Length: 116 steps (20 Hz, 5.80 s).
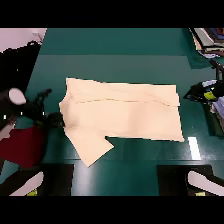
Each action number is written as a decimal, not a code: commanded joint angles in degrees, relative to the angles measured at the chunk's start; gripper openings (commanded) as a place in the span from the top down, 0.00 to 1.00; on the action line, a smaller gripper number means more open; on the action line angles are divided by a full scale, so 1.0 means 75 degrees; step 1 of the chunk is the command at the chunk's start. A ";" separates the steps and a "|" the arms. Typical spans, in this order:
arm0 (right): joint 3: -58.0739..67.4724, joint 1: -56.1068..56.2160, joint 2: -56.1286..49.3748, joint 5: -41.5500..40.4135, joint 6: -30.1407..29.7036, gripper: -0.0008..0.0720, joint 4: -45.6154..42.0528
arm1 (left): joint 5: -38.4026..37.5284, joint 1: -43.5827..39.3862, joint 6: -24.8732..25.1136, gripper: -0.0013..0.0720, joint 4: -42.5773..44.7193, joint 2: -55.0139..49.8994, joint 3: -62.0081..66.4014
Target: Fold the shirts.
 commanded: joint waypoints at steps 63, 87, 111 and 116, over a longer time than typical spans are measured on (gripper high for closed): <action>-0.0545 -0.0332 0.0863 0.0227 0.0166 0.97 0.0134 | 0.2264 0.0000 0.1306 0.95 -0.1953 -0.0268 0.1862; 0.1335 -0.1667 -0.3249 0.1052 -0.0825 0.13 0.1413 | 0.1818 -0.1195 0.1664 0.95 -0.3031 -0.4025 0.5193; 0.3512 0.1326 -0.1597 0.0740 -0.0906 0.97 0.3010 | 0.3418 -0.4100 0.0589 0.95 -0.2710 -0.6840 0.6945; 0.4829 0.2422 -0.1804 0.0670 -0.0723 0.97 0.3873 | 0.3445 -0.4188 0.0332 0.95 -0.2652 -0.7175 0.6988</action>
